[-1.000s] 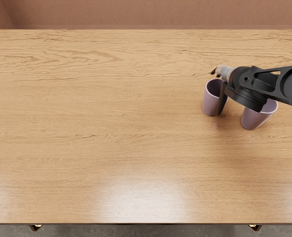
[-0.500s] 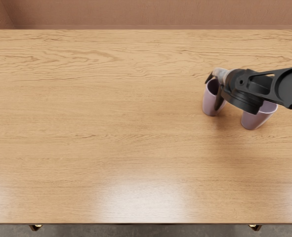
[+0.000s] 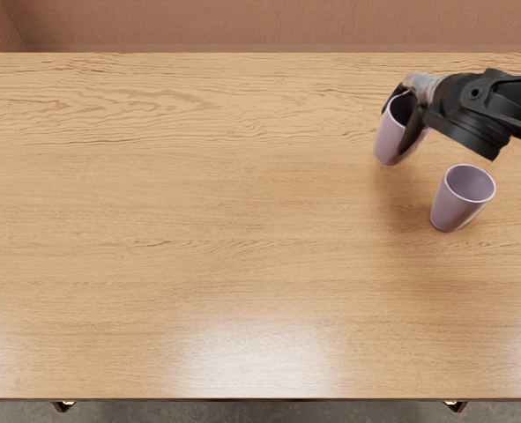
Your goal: Pick up cup and place in cup with right hand
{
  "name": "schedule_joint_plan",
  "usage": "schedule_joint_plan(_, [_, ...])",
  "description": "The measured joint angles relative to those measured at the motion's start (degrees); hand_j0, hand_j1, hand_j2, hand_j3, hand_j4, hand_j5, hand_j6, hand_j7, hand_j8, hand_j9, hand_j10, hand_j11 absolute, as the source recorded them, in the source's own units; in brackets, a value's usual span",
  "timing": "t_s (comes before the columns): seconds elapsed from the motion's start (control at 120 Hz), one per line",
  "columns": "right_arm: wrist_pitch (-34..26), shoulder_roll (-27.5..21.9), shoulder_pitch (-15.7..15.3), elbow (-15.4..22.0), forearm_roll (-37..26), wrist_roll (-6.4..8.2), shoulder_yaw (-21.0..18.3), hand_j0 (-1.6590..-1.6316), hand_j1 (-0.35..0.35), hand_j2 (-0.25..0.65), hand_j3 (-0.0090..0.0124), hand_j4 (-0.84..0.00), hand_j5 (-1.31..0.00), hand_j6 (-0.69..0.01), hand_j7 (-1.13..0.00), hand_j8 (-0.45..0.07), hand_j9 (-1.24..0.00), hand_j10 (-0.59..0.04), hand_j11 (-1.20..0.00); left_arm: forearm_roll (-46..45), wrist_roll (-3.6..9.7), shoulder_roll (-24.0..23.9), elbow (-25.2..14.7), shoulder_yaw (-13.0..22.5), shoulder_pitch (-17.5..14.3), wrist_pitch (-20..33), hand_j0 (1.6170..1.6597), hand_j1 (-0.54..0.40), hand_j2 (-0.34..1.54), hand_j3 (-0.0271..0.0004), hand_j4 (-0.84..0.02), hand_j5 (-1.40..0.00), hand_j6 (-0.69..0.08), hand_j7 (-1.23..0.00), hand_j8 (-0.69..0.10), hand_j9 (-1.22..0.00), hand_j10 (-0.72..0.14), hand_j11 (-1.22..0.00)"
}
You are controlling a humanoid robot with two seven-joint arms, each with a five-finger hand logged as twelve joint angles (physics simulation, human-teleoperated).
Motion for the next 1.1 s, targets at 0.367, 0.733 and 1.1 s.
schedule_joint_plan(0.367, [9.7,-22.7,5.9,13.3,0.1,-0.03,2.4,-1.6485,0.078,-0.083,0.0004,-0.408,-0.81,-0.243,-0.73,-0.168,-0.8,-0.326,-0.78,0.0,0.0,0.0,0.0,0.0,0.0,0.0,1.6581,0.344,0.0,-0.0001,-0.004,-0.01,-0.004,-0.01,-0.004,-0.01,-0.004,-0.01])
schedule_joint_plan(0.733, [10.7,-26.0,3.8,14.5,-0.3,-0.03,2.0,-1.649,0.097,-0.066,0.0006,-0.396,-0.83,-0.22,-0.75,-0.143,-0.82,-0.296,-0.81,0.0,0.0,0.0,0.0,0.0,0.0,0.0,1.6581,0.344,0.0,0.0,-0.004,-0.01,-0.004,-0.01,-0.004,-0.01,-0.004,-0.01])
schedule_joint_plan(1.1, [11.2,-27.7,2.9,14.9,-0.4,-0.01,1.7,-1.6475,0.103,-0.079,-0.0005,-0.381,-0.82,-0.199,-0.77,-0.147,-0.82,-0.307,-0.82,0.0,0.0,0.0,0.0,0.0,0.0,0.0,1.6581,0.344,0.0,0.0,-0.004,-0.01,-0.004,0.0,-0.004,0.0,-0.004,0.0])
